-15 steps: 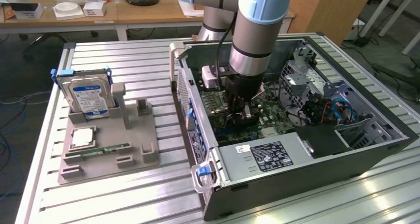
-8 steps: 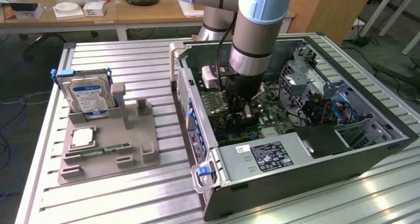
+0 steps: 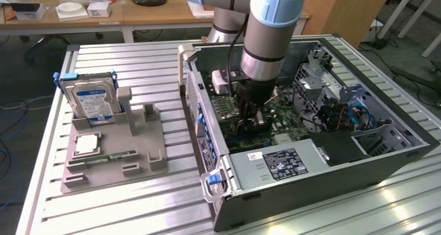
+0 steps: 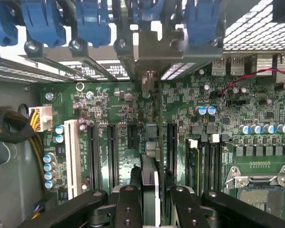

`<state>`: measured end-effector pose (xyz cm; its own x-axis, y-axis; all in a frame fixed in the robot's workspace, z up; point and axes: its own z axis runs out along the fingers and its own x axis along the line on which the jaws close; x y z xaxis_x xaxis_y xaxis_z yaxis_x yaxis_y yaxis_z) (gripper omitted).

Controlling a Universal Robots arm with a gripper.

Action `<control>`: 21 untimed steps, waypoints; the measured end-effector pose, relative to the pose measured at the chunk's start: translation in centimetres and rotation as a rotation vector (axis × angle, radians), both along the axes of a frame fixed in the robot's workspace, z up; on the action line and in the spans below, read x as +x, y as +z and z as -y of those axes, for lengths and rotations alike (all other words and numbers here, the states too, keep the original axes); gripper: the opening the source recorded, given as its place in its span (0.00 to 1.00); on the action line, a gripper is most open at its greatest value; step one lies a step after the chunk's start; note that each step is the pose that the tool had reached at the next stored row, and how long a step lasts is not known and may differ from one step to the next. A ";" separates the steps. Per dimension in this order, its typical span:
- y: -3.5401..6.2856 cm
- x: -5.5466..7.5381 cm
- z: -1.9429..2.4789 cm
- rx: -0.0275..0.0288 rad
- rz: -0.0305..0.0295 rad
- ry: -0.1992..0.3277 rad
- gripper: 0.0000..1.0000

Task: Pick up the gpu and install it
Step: 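Insert the gpu into the slot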

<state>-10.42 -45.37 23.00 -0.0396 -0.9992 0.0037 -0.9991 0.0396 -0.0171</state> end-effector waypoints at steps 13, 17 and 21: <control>-0.01 0.0 -0.01 0.0001 0.0001 0.000 0.28; 0.35 0.0 -0.02 0.0009 0.0005 0.000 0.28; 0.47 0.0 -0.01 0.0003 0.0002 0.000 0.28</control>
<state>-10.44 -45.36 23.47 -0.0399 -0.9992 0.0034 -0.9991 0.0398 -0.0173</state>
